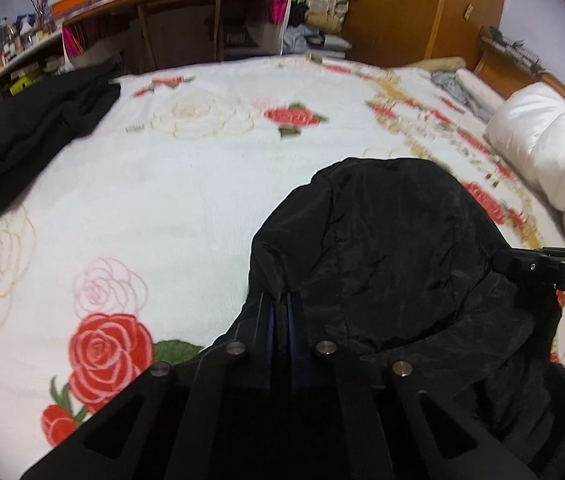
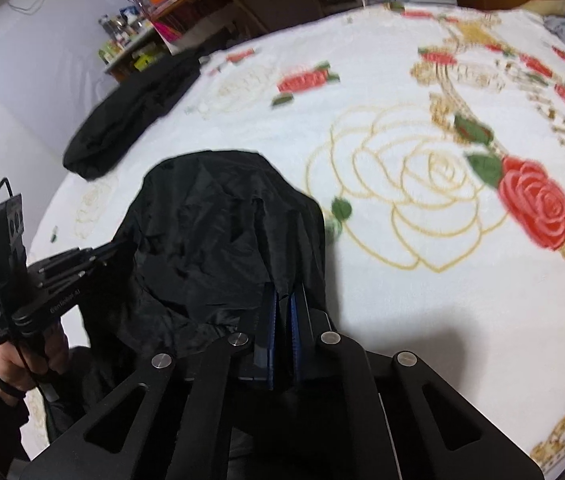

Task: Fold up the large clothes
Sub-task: 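Grasp the black jacket hem with both grippers and lift it toward the hood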

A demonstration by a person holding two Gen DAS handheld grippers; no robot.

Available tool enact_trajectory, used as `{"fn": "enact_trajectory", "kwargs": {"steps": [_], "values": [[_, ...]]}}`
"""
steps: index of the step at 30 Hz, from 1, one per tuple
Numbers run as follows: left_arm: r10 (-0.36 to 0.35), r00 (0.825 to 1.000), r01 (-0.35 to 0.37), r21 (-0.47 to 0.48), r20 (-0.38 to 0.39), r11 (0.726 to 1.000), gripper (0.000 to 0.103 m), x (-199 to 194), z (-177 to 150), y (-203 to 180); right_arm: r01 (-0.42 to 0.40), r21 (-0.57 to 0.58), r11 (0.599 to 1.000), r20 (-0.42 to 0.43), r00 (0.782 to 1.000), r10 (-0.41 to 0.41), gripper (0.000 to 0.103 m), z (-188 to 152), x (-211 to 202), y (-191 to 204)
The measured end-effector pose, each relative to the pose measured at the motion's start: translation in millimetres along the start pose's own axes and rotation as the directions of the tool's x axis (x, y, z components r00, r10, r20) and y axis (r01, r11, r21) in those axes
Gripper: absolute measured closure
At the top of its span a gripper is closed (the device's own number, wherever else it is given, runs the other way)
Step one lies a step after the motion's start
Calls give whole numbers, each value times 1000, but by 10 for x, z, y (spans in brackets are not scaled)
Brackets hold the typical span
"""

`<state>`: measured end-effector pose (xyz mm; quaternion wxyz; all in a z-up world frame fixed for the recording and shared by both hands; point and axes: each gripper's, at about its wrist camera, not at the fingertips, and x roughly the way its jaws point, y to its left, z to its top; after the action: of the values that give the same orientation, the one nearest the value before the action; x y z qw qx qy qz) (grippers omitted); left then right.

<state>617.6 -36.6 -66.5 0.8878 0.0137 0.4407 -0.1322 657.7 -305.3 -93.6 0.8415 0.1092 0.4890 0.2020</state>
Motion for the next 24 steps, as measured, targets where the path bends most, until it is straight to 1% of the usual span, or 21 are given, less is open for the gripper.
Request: {"fn": "enact_trajectory", "kwargs": {"steps": [2,6,9,12,15,17,18,20,21,23,24], "values": [[-8,999,9,-11,37,1000,98,-209,41,1,-8,-4,1000,27,1000,8,98,2,-143,79],[-25,994,28,-28,110,999,98,-728,102,-18,-31,-36,999,89,995,34,98,-54,-574,329],[-41,984,47,-33,174,998,98,-1166,64,-59,-58,-41,997,132,989,63,98,-128,-866,474],[-42,973,45,-7,226,999,99,-1544,-36,-165,-76,-55,996,180,980,85,98,-268,-1204,632],[-47,957,36,44,285,998,99,-1933,-228,-317,-90,-72,993,226,969,104,98,-476,-1532,765],[-59,945,37,73,321,997,99,-2162,-405,-408,-75,-103,992,254,962,99,98,-700,-1736,870],[-54,940,26,88,336,996,99,-2246,-487,-447,-68,-111,992,264,960,95,98,-804,-1806,894],[-63,929,21,117,364,993,99,-2416,-703,-536,-58,-121,991,281,956,90,98,-1009,-1908,925],[-63,925,16,127,374,992,99,-2485,-833,-576,-48,-125,991,291,953,83,98,-1176,-1957,942],[-67,920,10,147,387,989,99,-2596,-1124,-646,-36,-131,991,300,951,74,98,-1402,-1993,956],[-65,920,6,152,387,988,99,-2635,-1277,-677,-28,-132,991,301,951,67,98,-1546,-1998,967]]}}
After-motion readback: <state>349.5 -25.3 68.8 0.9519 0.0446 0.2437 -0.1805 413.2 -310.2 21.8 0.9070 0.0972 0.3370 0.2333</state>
